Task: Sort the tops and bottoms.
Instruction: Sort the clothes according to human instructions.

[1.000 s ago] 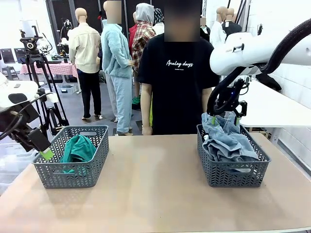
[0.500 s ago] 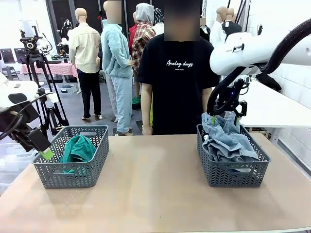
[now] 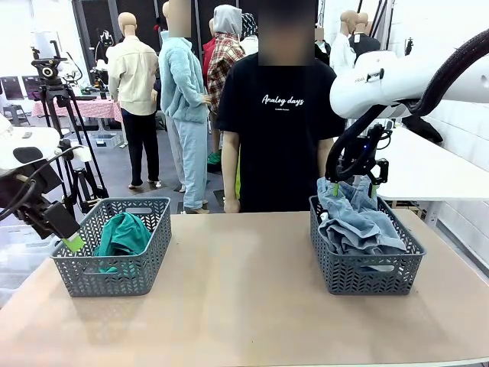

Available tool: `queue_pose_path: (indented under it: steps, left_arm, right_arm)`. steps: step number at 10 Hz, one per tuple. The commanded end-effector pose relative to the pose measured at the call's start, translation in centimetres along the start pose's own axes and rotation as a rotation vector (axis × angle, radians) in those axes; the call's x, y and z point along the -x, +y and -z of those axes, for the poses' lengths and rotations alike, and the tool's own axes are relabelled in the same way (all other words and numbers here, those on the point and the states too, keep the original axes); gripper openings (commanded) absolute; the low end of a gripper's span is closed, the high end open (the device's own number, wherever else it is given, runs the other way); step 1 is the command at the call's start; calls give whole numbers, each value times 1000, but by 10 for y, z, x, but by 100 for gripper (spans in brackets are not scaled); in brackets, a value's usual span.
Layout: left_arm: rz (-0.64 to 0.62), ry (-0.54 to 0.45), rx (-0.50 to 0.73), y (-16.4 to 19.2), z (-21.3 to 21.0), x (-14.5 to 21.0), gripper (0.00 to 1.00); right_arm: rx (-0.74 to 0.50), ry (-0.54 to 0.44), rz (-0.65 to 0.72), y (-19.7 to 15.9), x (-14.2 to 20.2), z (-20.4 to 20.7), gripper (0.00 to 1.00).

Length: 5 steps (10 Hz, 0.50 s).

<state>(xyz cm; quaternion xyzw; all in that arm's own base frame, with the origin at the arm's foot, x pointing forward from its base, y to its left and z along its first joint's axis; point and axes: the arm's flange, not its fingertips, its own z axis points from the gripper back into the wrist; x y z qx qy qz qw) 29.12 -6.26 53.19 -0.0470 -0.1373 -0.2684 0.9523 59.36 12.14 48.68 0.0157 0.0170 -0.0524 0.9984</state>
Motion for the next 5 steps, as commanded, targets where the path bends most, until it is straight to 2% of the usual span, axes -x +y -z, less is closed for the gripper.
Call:
queue_pose_path:
  steps: [1,5]
  left_arm:
    - [8,1,8,1,3,4,100]
    - [8,1,8,1,3,4,100]
  right_arm:
    - [0,-5,-1,0,1,0,100]
    - [0,-5,-1,0,1,0,100]
